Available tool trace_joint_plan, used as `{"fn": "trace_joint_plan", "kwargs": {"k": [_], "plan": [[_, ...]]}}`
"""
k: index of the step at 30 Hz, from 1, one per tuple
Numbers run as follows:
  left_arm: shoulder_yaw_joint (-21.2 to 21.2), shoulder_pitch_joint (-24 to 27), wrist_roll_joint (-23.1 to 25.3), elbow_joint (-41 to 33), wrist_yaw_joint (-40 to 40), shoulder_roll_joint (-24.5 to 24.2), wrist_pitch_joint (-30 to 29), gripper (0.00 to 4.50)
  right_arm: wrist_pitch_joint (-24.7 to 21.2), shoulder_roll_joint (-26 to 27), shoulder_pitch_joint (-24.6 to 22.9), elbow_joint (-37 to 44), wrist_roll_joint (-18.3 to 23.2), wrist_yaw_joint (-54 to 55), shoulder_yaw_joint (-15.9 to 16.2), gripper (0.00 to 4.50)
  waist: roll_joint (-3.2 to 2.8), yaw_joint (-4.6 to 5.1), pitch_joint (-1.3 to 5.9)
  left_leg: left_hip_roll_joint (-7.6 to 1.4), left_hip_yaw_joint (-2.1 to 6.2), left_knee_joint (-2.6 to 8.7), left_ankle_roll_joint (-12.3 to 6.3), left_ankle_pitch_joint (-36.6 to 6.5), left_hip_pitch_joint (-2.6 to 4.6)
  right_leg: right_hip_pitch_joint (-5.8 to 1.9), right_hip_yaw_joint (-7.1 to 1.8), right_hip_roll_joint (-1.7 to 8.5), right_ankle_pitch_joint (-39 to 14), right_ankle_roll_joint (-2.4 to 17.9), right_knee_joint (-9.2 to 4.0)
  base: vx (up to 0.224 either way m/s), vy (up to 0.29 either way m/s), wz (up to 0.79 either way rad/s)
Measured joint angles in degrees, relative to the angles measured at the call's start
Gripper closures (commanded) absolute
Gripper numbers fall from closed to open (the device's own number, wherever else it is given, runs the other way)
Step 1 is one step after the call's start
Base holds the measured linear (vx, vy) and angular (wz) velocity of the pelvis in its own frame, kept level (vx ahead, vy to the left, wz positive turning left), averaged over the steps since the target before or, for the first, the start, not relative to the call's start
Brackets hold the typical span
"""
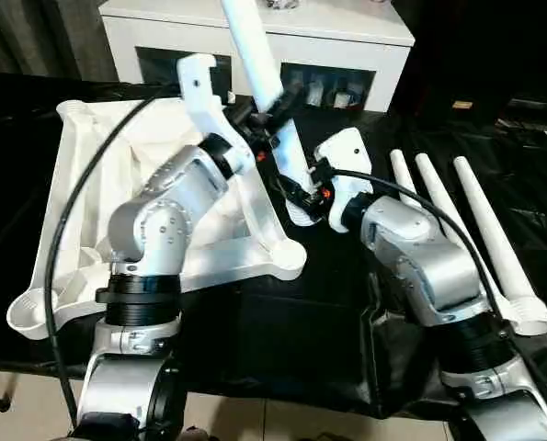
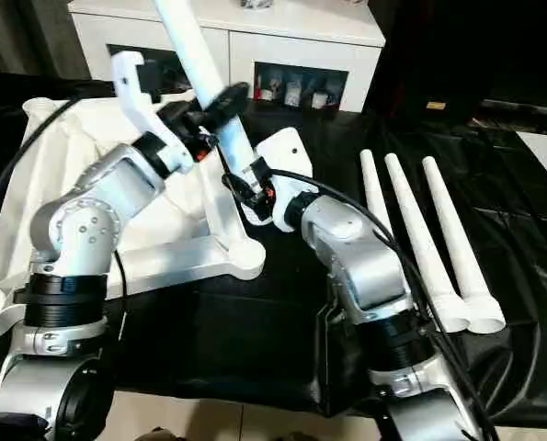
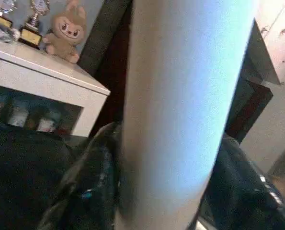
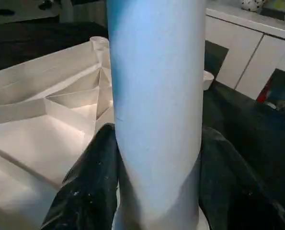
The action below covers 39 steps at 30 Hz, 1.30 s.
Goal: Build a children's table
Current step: Pick table leg
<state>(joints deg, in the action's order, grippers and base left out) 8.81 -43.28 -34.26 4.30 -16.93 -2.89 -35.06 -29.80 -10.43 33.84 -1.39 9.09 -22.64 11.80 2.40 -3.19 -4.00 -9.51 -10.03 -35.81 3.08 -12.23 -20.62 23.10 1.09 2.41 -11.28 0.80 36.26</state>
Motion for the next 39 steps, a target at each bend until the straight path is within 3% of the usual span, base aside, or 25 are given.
{"fn": "trace_joint_plan", "kwargs": {"k": [5, 12, 13, 14, 15, 17, 19, 23, 31, 39], "plan": [[0.35, 0.00, 0.25, 0.16, 0.35, -0.35, 0.11, 2.56, 0.62, 0.32, 0.59, -1.02, -0.45, -0.03, 0.02, 2.61, 0.00, 0.07, 0.00, 0.00, 0.00, 0.00, 0.00, 0.00, 0.00, 0.00, 0.00, 0.00, 0.01, -0.01, 0.00, 0.000, 0.000, 0.00], [0.35, 0.00, 0.25, 0.16, 0.34, -0.51, -0.04, 2.56, 0.67, 0.73, 0.63, -1.11, -0.73, 0.00, 0.01, 2.61, 0.00, 0.08, 0.00, 0.00, 0.00, 0.00, 0.00, 0.00, 0.00, 0.00, 0.00, 0.00, 0.01, -0.01, -0.01, 0.000, 0.000, 0.00], [0.35, 0.00, 0.25, 0.16, 0.34, -0.51, -0.04, 2.61, 0.67, 0.73, 0.63, -1.11, -0.73, 0.00, 0.01, 2.26, 0.00, 0.09, 0.00, 0.00, 0.00, 0.00, 0.01, 0.00, 0.00, 0.00, 0.00, 0.00, 0.01, -0.01, -0.01, 0.000, 0.000, 0.00], [0.35, 0.00, 0.23, 0.16, 0.29, -0.52, -0.07, 2.61, 0.67, 0.76, 0.63, -1.11, -0.69, 0.00, 0.00, 2.26, 0.00, 0.11, 0.00, 0.00, 0.00, 0.00, 0.01, -0.01, 0.00, 0.00, 0.00, 0.00, 0.01, -0.01, -0.01, 0.000, 0.000, 0.00], [0.10, 0.00, 0.06, -0.03, -0.86, -1.45, -1.13, 2.62, -0.16, 0.15, 0.66, -1.01, 0.89, -1.57, -0.51, 2.05, 0.00, 0.12, 0.00, 0.00, 0.00, 0.00, 0.00, -0.01, 0.00, 0.00, 0.00, -0.01, 0.01, -0.01, -0.01, 0.000, 0.000, 0.00], [-2.16, 0.00, -2.89, -0.98, -7.43, -5.94, -5.97, 2.64, -5.58, -6.46, 0.72, 0.79, 8.42, -11.32, -2.54, 1.85, 0.00, -0.39, -0.02, 0.02, 0.01, 0.00, -0.06, -0.03, -0.04, 0.00, 0.00, 0.00, 0.01, -0.01, -0.04, 0.000, 0.000, 0.00], [-2.68, -0.04, -4.44, -2.36, -11.42, -7.38, -7.89, 2.65, -8.54, -8.88, 1.64, 1.35, 12.00, -16.10, -5.21, 1.71, 0.00, -0.24, -0.02, 0.02, -0.01, -0.01, -0.16, 0.00, -0.04, -0.01, -0.02, 0.01, 0.02, 0.00, -0.07, 0.000, 0.000, 0.00], [-4.61, -0.15, -5.69, -3.12, -15.57, -8.33, -9.85, 2.66, -14.06, -12.90, 2.08, 1.94, 17.47, -22.55, -7.24, 1.35, 0.00, -0.23, -0.02, 0.00, -0.01, -0.01, -0.18, 0.02, -0.01, -0.01, -0.01, 0.00, 0.02, 0.00, -0.03, 0.000, 0.000, 0.00], [-5.95, -1.60, -7.69, -3.06, -21.98, -11.26, -12.54, 2.66, -20.75, -16.89, 2.99, 2.47, 24.02, -28.17, -10.01, 0.59, -0.01, -0.10, -0.01, -0.01, -0.01, -0.01, -0.13, 0.04, 0.06, -0.01, 0.00, -0.01, 0.06, 0.05, 0.00, 0.000, 0.000, 0.00], [-6.51, -1.86, -8.63, -3.06, -24.90, -12.39, -13.67, 2.66, -23.57, -19.15, 3.01, 2.56, 24.88, -30.51, -9.82, 0.04, -0.01, -0.31, -0.01, -0.01, -0.01, -0.01, -0.13, 0.04, 0.03, -0.02, 0.00, 0.00, 0.06, 0.05, -0.02, 0.000, 0.000, 0.00]]}}
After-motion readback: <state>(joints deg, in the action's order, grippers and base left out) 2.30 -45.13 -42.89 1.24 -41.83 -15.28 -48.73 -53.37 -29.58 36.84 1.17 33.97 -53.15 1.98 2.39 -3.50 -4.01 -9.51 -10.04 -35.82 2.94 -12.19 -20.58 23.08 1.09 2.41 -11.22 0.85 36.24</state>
